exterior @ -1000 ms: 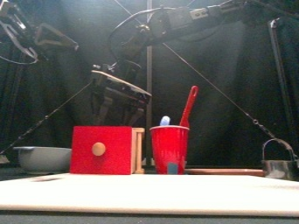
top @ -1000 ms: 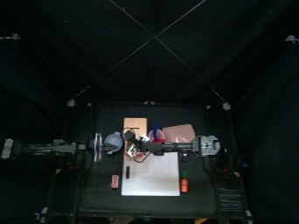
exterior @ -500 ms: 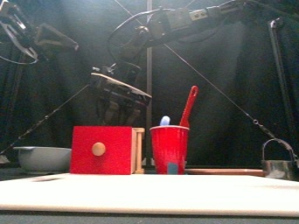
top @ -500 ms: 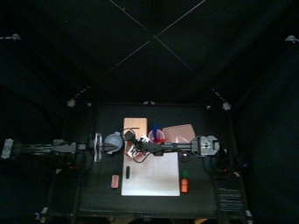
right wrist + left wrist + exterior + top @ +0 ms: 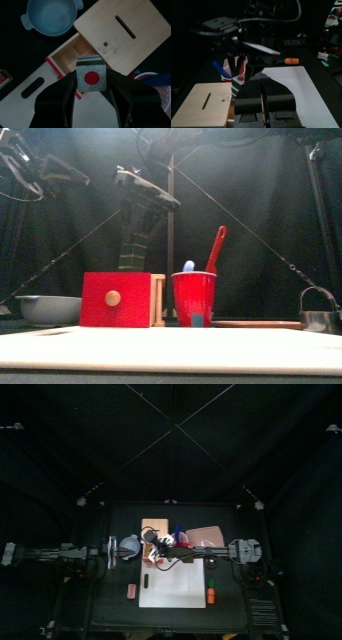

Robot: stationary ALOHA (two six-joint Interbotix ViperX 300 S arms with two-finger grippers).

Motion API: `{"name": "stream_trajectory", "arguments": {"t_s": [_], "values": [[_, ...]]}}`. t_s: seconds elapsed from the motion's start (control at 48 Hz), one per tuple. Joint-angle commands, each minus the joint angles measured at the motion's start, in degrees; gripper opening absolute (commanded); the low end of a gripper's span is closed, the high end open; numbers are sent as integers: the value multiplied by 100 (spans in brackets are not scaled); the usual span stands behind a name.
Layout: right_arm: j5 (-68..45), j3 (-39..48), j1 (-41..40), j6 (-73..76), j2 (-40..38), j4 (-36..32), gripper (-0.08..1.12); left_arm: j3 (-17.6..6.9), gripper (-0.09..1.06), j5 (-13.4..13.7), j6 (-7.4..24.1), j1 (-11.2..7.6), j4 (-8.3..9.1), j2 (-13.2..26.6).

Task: Place sushi on board then cut the sushi with the knife then place the pieces on the plate
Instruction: Place the sushi on the board

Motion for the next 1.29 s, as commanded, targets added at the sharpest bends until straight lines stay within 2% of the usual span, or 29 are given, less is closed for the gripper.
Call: {"name": "stream_trajectory", "arguments": {"t_s": [0.021,0.188,0.354,0.521,0.667,0.896,1.292], "values": [[79,-167,272,0,-580,-202,66,-79,17,-53,0,18,0,18],[668,-114,835,-9,-967,-817,66,-62,17,-53,-9,62,-9,18],[1547,220,1731,-527,-1107,-1802,67,-62,17,-53,-9,62,0,18],[1925,712,2364,-650,-686,-2065,67,-62,17,-88,-26,88,-9,18],[2241,940,2716,-475,-290,-2355,67,-62,17,-229,-18,88,-26,18],[2760,1406,3076,176,123,-3595,67,-53,17,-431,-9,97,-26,44],[2725,1670,3041,712,624,-3401,69,0,17,-431,0,149,-26,62]]}}
